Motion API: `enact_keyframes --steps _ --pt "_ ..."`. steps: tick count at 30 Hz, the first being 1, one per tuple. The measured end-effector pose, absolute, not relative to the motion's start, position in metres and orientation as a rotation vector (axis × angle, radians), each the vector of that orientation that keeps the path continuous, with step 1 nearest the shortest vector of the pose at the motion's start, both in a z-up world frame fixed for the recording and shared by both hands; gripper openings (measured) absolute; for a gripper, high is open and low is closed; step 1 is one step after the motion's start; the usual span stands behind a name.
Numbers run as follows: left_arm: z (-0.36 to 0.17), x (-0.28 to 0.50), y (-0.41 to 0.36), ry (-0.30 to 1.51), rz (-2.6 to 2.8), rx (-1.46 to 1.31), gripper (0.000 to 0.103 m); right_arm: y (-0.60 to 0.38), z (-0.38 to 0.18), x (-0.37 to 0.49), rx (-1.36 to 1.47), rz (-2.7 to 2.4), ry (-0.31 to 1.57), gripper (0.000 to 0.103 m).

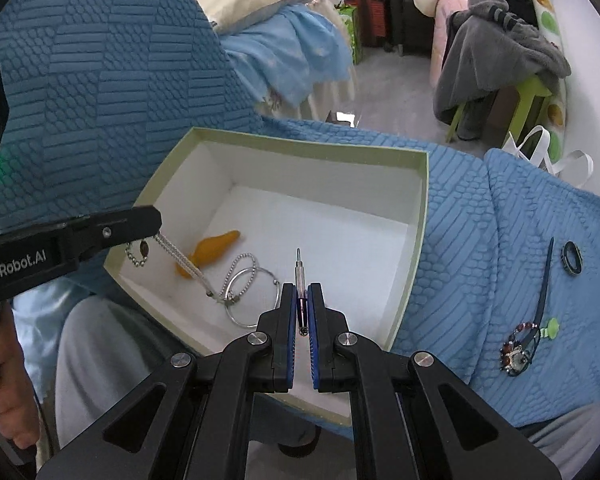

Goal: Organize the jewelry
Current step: 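Open both tools to drop the chain and pin into the box, then move both tools back to the remaining jewelry on the cushion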

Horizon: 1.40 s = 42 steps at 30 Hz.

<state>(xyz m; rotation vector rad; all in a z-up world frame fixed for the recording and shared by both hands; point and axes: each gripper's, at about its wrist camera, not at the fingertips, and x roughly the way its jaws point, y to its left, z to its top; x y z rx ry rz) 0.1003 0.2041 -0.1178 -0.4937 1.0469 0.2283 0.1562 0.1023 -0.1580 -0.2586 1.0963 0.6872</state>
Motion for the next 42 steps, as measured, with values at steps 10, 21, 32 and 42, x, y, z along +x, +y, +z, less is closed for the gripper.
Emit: enact_keyframes --steps 10,21,32,42 --pt "-0.095 0.100 0.200 0.996 0.224 -0.505 0.049 0.088 -0.123 0.159 -0.239 0.729 1.052 0.026" --pt "-0.057 0.115 0.148 0.866 0.141 -0.487 0.049 0.024 -0.066 0.163 -0.196 0.699 0.879 0.026" --pt "-0.067 0.138 0.066 0.821 -0.005 -0.463 0.049 -0.072 -0.065 0.172 -0.149 0.565 0.828 0.026" --pt "-0.125 0.157 0.007 0.879 -0.090 -0.466 0.049 -0.150 -0.116 0.185 -0.085 0.459 0.866 0.026"
